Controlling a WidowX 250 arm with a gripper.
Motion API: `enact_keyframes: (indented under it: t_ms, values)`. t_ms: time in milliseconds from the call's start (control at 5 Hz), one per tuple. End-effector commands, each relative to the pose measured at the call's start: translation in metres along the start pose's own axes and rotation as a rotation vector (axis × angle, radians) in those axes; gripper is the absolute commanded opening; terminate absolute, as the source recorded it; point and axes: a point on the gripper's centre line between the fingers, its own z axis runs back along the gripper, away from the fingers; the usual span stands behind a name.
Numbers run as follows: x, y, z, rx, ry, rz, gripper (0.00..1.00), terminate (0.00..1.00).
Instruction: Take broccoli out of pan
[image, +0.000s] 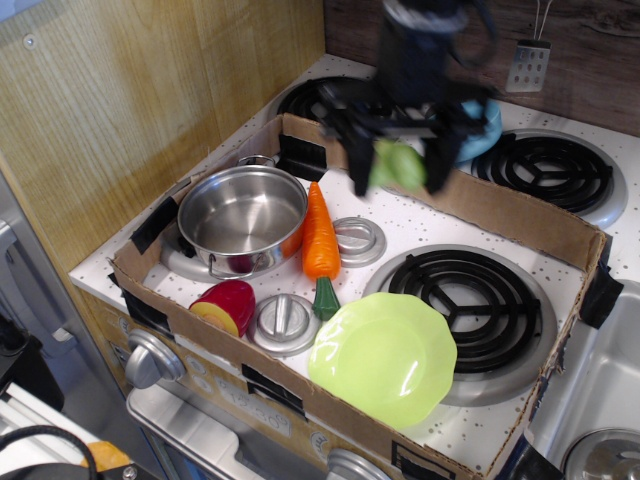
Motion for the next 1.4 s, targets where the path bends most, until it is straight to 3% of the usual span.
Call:
enact_keyframes:
  t_ms: [0, 200, 400, 600, 800, 1000, 1200]
  values:
    - [-0.02, -0.035, -0.027, -0.167, 0.032, 0.031, 0.0, 0.0]
    - [-0.019, -0.042, -0.055, -0.234, 0.067, 0.03, 0.0, 0.0]
    - [-0.022, -0.043, -0.06, -0.254, 0.057, 0.066, 1.0, 0.0]
    - [-0.019, -0.035, -0.043, -0.222, 0.022, 0.061, 1.0, 0.0]
    - [-0.013, -0.027, 0.007, -0.126, -0.103, 0.109, 1.0, 0.0]
    - [-0.007, -0.013, 0.051, -0.126, -0.18, 0.135, 1.0, 0.0]
    - [0.0, -0.003, 0.067, -0.175, -0.138, 0.131, 1.0, 0.0]
